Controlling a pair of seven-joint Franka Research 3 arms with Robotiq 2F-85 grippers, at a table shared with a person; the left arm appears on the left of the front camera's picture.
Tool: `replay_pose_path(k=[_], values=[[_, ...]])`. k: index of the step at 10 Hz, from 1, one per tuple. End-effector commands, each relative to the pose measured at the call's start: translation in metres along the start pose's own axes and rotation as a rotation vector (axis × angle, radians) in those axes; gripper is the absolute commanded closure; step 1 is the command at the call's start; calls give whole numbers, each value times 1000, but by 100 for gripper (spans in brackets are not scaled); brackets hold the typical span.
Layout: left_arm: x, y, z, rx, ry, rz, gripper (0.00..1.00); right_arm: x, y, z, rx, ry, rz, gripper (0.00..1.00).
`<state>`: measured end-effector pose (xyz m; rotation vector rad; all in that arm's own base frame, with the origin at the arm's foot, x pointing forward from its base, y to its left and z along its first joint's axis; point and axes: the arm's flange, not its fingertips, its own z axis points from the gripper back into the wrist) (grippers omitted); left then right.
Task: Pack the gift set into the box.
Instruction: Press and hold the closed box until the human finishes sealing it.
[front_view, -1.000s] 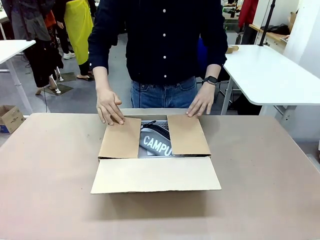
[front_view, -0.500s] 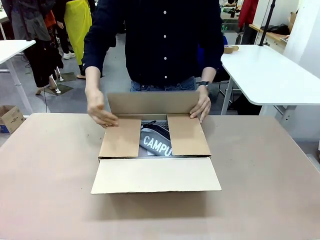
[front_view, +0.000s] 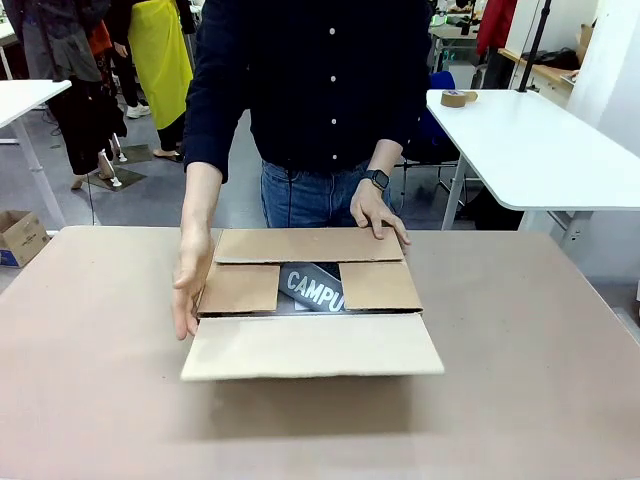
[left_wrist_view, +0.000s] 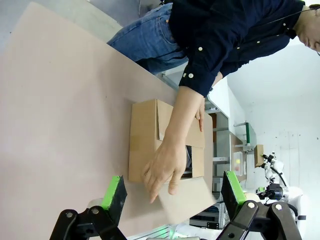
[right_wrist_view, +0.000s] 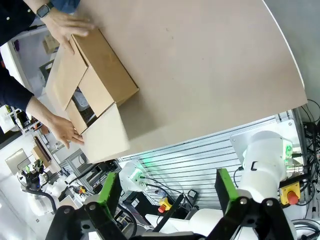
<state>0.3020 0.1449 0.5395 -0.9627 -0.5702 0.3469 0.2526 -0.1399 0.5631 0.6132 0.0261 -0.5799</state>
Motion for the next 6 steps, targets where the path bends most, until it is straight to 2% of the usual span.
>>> replay_pose_path(k=[1,6], values=[[1,1,-1,-25,-5,-25,0,0,-3,2,20,8,23,0],[1,1,-1,-25,-5,-25,0,0,-3,2,20,8,23,0]])
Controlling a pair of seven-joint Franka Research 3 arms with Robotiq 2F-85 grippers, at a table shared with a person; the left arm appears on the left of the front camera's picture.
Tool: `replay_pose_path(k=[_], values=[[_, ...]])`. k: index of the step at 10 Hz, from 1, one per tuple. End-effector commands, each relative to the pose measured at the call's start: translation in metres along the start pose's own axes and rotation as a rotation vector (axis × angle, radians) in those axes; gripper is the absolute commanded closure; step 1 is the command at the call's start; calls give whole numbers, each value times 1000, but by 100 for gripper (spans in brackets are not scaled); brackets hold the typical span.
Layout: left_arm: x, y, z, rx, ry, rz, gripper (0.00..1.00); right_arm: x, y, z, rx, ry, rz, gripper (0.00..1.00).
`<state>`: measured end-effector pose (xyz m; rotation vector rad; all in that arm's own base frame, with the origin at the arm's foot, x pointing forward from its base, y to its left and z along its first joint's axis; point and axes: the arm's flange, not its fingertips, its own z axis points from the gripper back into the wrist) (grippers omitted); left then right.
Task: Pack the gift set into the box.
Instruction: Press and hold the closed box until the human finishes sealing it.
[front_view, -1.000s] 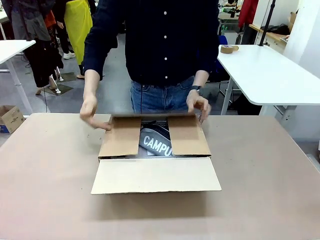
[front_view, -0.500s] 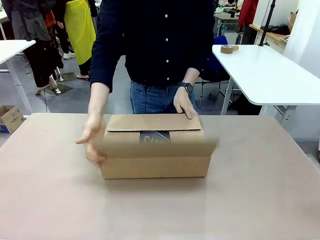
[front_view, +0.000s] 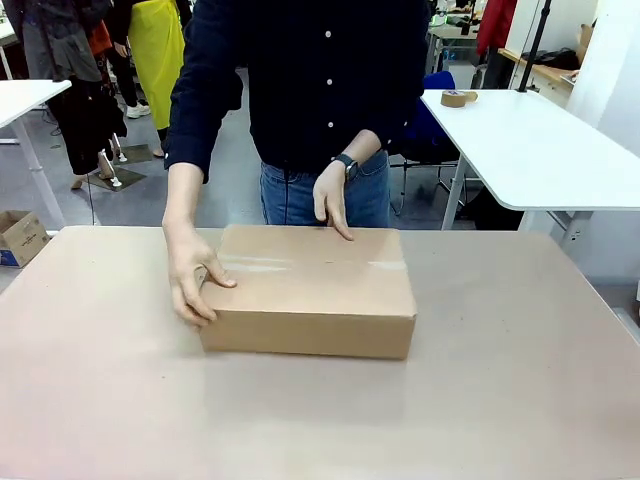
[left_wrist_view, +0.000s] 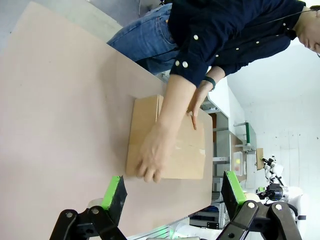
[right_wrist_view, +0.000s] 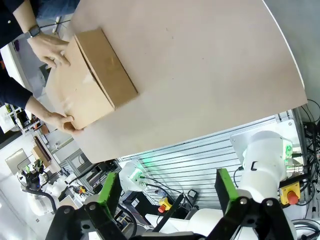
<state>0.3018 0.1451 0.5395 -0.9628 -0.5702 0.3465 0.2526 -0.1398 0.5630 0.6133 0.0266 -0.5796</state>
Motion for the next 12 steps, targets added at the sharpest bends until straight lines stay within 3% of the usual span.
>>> replay_pose_path(k=[1,12], values=[[1,1,-1,-25,-5,-25,0,0,-3,2,20,8,22,0],[1,1,-1,-25,-5,-25,0,0,-3,2,20,8,22,0]])
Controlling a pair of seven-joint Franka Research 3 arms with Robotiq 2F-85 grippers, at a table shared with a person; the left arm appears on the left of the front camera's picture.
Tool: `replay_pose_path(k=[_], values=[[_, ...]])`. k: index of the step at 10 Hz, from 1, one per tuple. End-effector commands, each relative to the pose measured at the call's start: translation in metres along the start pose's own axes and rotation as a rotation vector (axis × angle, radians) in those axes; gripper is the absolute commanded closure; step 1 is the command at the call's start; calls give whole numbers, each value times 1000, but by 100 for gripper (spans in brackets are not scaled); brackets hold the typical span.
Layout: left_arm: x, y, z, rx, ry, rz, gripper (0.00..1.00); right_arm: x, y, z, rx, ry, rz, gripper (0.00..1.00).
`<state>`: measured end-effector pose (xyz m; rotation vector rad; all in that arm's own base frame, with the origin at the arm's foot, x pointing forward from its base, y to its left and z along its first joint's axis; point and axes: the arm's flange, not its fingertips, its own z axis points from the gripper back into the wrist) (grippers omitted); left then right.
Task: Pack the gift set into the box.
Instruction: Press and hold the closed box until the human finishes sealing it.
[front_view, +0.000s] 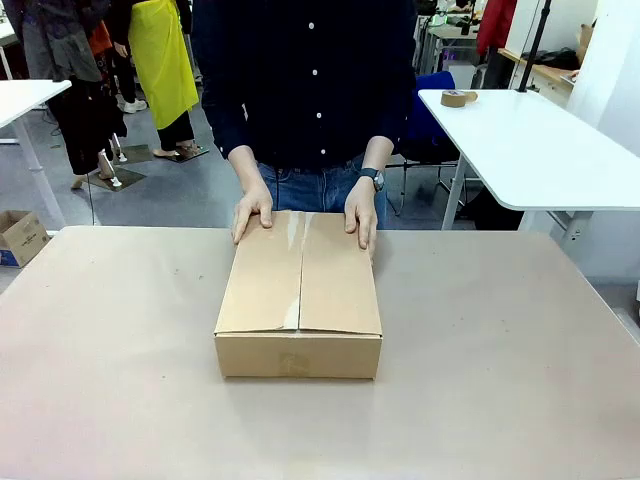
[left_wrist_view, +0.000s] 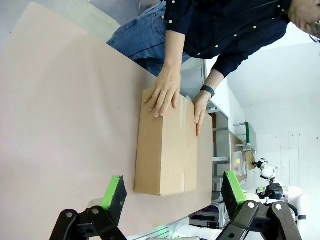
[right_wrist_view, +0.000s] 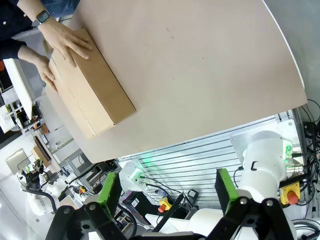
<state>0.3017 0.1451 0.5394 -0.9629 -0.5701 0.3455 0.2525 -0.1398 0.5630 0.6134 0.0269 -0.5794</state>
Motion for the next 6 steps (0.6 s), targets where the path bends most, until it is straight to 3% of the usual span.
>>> replay_pose_path(k=[1,2,3,4,5,6], values=[[1,1,-1,-25,-5,-24,0,0,-3,2,20,7,22,0],[0,0,0,0,0,0,0,0,0,0,0,0,0,0],[5,-44,-35,-30,88,-311,0,9,67,-26,-139,-23,286,0],[-1,-94,-92,-260,196,-712,0,17,148,-79,-178,-54,686,0],[-21,-115,-153,-396,322,-912,0,20,201,-141,-43,10,945,0],[-40,-117,-203,-420,398,-1000,0,3,230,-202,45,99,1065,0]])
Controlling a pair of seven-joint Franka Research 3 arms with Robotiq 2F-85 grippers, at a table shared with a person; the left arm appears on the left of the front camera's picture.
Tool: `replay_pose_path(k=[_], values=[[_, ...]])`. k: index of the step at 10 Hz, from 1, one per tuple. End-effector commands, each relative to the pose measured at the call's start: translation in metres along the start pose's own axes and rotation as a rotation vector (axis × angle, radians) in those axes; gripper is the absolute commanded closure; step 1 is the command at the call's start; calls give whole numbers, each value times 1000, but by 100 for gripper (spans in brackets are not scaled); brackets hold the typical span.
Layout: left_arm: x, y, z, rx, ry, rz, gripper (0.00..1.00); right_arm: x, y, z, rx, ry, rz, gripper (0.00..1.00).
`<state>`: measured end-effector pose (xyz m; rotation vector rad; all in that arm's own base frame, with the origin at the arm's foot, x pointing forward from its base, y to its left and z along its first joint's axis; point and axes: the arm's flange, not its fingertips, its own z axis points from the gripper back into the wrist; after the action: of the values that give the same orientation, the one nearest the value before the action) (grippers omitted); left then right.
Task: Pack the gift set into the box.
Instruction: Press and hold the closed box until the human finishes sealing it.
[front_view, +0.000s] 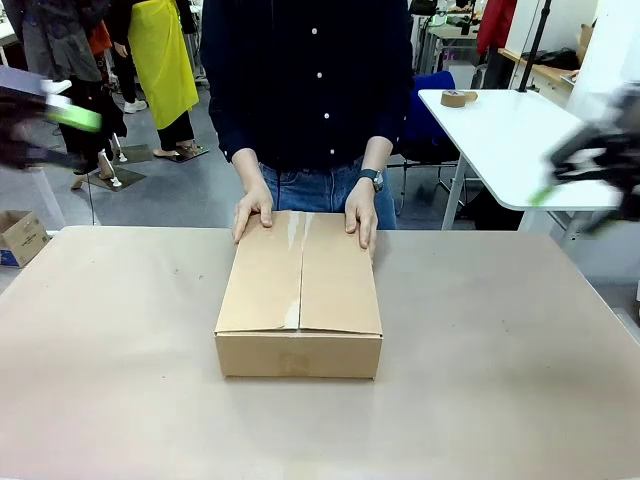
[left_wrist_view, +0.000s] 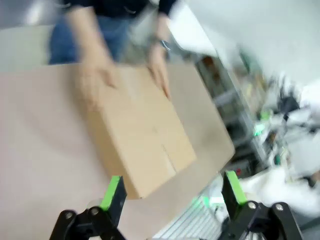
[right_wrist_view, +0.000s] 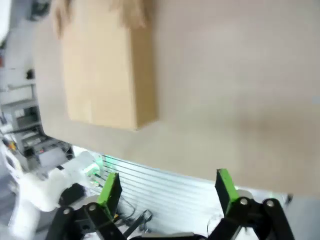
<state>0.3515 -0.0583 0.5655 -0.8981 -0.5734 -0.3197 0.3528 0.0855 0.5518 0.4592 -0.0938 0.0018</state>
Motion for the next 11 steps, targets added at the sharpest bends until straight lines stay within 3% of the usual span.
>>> replay_pose_path(k=[1,2,3,4,5,6,7,8,9,10,11], values=[[7,42,-73,-288,51,-459,0,39,33,-84,238,99,547,0],[3,74,-52,-182,85,-306,0,33,-9,-67,-86,324,428,0],[-3,-9,-59,-56,65,-147,0,11,47,-54,27,13,161,0],[-3,-9,-59,-56,65,-147,0,11,47,-54,27,13,161,0],[-9,27,-88,-97,109,-249,0,22,47,-101,21,138,280,0],[3,21,-127,-112,-7,-434,0,42,83,-122,203,139,714,0],[10,38,-154,-292,-89,-570,0,76,97,-155,253,-178,883,0],[10,57,-162,-336,-209,-710,0,85,100,-175,479,-349,993,0],[4,73,-166,-406,-257,-782,0,91,98,-185,693,-530,1000,0],[2,93,-166,-412,-311,-779,0,94,85,-189,884,-623,988,0],[3,100,-162,-454,-307,-746,0,94,71,-186,1053,-627,965,0]])
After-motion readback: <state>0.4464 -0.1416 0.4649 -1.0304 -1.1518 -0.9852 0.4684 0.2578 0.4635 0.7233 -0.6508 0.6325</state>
